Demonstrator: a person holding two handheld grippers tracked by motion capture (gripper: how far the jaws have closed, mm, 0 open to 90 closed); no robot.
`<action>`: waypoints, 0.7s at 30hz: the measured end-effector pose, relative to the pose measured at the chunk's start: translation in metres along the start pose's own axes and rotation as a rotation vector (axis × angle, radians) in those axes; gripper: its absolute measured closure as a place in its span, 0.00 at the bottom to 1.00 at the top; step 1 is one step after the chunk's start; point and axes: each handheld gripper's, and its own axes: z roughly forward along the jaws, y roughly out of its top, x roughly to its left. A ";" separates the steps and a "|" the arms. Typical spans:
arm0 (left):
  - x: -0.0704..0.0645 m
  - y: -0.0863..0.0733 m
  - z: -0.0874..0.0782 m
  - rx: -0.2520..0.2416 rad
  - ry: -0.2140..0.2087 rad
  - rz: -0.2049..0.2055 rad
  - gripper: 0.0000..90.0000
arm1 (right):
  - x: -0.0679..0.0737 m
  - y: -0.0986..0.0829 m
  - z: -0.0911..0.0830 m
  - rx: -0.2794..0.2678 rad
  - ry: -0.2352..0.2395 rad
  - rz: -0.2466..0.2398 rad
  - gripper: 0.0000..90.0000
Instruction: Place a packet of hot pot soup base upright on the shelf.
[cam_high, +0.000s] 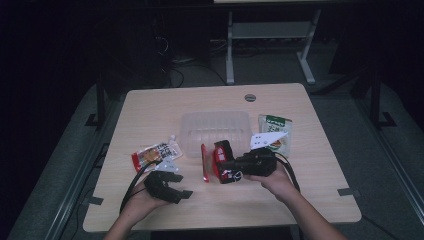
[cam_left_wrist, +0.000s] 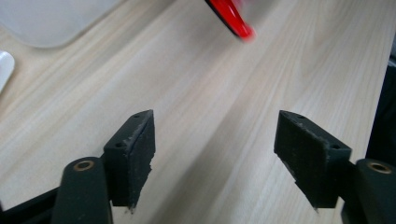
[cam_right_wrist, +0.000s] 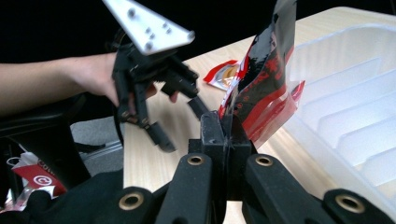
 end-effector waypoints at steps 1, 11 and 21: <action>-0.001 -0.002 0.000 0.001 -0.007 -0.007 0.31 | -0.001 0.002 -0.001 -0.001 -0.003 0.003 1.00; -0.001 -0.002 0.004 0.014 -0.014 0.034 0.31 | -0.013 0.018 -0.003 -0.030 -0.035 -0.010 1.00; -0.003 0.001 0.009 0.029 -0.023 0.065 0.31 | -0.032 0.034 -0.002 -0.053 -0.090 -0.007 1.00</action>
